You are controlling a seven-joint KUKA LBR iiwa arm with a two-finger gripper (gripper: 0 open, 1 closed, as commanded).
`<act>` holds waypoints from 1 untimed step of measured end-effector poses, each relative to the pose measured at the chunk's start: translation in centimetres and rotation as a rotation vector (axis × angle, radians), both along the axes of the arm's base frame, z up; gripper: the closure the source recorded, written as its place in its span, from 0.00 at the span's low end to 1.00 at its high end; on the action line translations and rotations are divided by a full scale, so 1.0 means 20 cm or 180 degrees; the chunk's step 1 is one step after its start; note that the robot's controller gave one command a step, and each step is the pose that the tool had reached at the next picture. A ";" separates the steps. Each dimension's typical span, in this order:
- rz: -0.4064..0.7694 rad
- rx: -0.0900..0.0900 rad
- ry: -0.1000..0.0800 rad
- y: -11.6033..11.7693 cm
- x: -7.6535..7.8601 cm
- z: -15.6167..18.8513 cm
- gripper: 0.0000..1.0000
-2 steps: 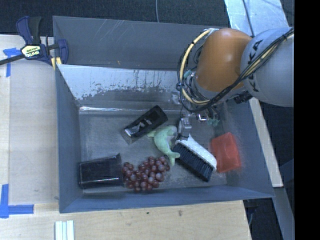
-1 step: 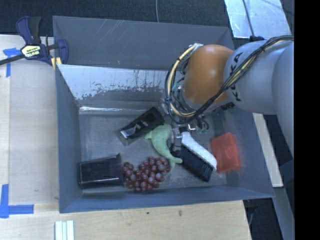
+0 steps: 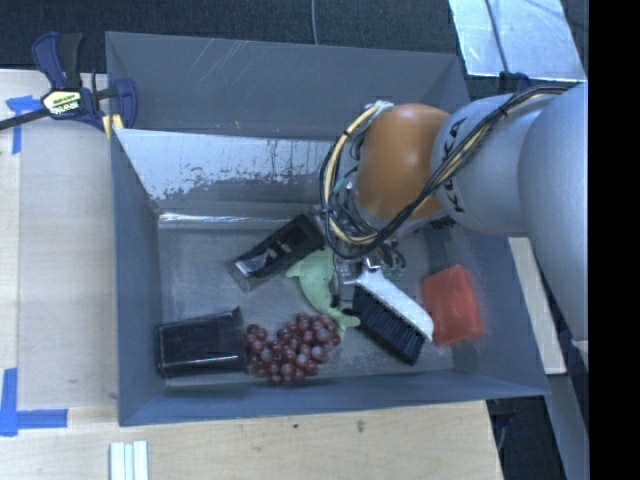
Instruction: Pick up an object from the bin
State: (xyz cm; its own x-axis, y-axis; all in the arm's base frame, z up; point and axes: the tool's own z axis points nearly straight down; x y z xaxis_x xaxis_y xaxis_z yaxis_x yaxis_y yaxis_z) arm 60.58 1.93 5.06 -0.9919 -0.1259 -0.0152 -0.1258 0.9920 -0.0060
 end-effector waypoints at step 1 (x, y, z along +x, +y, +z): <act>-0.0451 0.0001 -0.0015 0.07 0.08 0.10 1.00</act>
Offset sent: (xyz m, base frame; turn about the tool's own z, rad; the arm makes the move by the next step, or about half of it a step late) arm 0.0000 0.0000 0.0000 0.0000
